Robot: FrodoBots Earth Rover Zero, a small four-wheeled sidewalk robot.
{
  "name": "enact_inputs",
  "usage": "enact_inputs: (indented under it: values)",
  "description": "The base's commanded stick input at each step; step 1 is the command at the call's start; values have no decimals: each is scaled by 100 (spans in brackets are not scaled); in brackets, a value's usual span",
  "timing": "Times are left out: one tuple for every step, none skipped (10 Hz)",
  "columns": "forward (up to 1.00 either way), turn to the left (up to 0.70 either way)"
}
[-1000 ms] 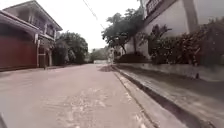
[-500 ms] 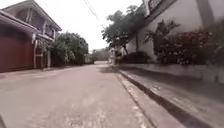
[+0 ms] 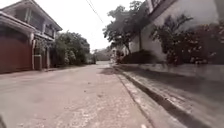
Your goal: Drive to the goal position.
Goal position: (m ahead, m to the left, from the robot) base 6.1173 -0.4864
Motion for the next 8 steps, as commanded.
enact_inputs:
  values:
    - [100,0]
    - [100,0]
    - [100,0]
    - [100,0]
    - [100,0]
    - [100,0]
    - [100,0]
    - [100,-4]
